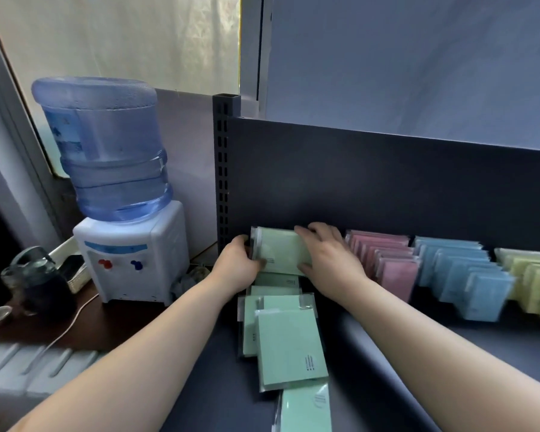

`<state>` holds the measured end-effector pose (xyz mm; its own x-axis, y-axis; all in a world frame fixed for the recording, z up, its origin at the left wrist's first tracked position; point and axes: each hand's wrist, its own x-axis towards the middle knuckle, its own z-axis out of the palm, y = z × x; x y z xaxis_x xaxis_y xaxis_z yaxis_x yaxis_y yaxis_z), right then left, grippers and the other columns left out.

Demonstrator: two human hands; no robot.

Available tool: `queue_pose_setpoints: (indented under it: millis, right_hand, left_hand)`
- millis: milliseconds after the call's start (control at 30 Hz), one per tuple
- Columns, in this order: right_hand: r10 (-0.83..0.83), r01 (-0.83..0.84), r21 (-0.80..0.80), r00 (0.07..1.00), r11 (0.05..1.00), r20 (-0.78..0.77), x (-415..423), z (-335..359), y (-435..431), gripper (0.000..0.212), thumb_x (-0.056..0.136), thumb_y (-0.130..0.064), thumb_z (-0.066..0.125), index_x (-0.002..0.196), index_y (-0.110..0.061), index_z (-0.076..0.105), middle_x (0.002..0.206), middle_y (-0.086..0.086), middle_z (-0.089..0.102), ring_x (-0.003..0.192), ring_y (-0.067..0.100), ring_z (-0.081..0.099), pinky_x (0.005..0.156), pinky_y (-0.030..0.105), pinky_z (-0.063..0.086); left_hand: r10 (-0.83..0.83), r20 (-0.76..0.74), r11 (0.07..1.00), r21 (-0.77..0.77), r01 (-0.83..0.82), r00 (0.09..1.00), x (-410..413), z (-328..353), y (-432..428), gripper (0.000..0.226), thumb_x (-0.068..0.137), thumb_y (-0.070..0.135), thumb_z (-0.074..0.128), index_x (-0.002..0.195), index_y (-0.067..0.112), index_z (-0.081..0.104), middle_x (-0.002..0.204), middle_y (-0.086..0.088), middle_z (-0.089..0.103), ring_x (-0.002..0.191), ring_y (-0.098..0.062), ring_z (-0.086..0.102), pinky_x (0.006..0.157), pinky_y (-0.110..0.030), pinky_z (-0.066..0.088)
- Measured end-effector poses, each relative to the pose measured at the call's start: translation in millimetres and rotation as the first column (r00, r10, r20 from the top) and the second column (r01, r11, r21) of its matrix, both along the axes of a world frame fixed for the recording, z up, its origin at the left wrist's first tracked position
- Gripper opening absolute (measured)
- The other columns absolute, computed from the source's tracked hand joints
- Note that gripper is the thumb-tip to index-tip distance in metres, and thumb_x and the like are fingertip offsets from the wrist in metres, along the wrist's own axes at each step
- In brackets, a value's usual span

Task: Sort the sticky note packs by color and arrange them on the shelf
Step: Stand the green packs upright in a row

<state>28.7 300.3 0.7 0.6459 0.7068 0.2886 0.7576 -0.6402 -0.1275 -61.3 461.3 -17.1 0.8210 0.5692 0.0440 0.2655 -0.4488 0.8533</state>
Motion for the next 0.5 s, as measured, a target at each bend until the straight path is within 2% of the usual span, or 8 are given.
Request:
queue_pose_setpoints:
  millis: [100,200,300,367,433,500]
  right_hand:
    - [-0.106,0.119,0.098,0.986,0.988,-0.128,-8,-11,-7,0.078,0.086,-0.024,0.064,0.148,-0.018,0.018,0.147,0.01,0.021,0.132,0.031,0.032,0.102,0.037,0.038]
    - [-0.109,0.171,0.186,0.948,0.968,-0.3,-11,-22,-8,0.081,0.086,-0.013,0.059,0.15,-0.019,0.009,0.142,0.014,0.03,0.116,0.033,0.05,0.091,0.033,0.044]
    - [-0.078,0.201,0.303,0.924,0.932,-0.374,-3,-25,-4,0.079,0.087,-0.006,0.053,0.151,-0.023,0.01,0.138,0.013,0.045,0.116,0.027,0.052,0.086,0.023,0.039]
    - [-0.073,0.239,0.359,0.905,0.902,-0.42,2,-24,-3,0.076,0.088,-0.005,0.053,0.15,-0.024,0.013,0.136,0.01,0.051,0.116,0.025,0.053,0.086,0.02,0.038]
    - [-0.064,0.255,0.379,0.891,0.889,-0.45,4,-26,-3,0.076,0.087,-0.004,0.054,0.15,-0.024,0.016,0.134,0.007,0.053,0.115,0.024,0.053,0.088,0.02,0.038]
    - [-0.061,0.264,0.389,0.884,0.883,-0.463,4,-31,-5,0.075,0.087,-0.004,0.054,0.149,-0.024,0.018,0.13,0.006,0.056,0.11,0.022,0.056,0.086,0.02,0.039]
  left_hand:
    - [-0.009,-0.037,0.999,-0.045,0.008,0.999,9,-6,5,0.042,0.078,0.022,0.076,0.114,0.01,0.059,0.104,-0.003,0.067,0.092,-0.021,0.063,0.077,-0.031,0.051]
    - [-0.021,-0.02,0.999,-0.046,0.02,1.0,14,-10,7,0.032,0.079,0.021,0.075,0.106,0.013,0.06,0.1,-0.002,0.067,0.09,-0.02,0.064,0.077,-0.033,0.052]
    - [-0.01,0.051,1.0,0.018,0.009,0.999,14,-11,6,0.036,0.082,0.018,0.071,0.114,0.015,0.054,0.106,0.001,0.063,0.098,-0.019,0.059,0.084,-0.032,0.048]
    - [-0.003,0.097,0.998,0.068,-0.004,0.995,13,-13,5,0.043,0.084,0.015,0.069,0.124,0.013,0.051,0.114,-0.001,0.061,0.106,-0.019,0.056,0.088,-0.029,0.044]
    - [-0.008,0.096,0.997,0.08,0.001,0.995,14,-14,6,0.044,0.086,0.016,0.066,0.127,0.011,0.051,0.118,-0.002,0.061,0.11,-0.021,0.055,0.087,-0.028,0.042]
    - [-0.023,0.056,0.996,0.092,0.017,0.998,14,-14,6,0.036,0.088,0.019,0.063,0.123,0.012,0.055,0.115,-0.002,0.062,0.105,-0.021,0.056,0.082,-0.028,0.041]
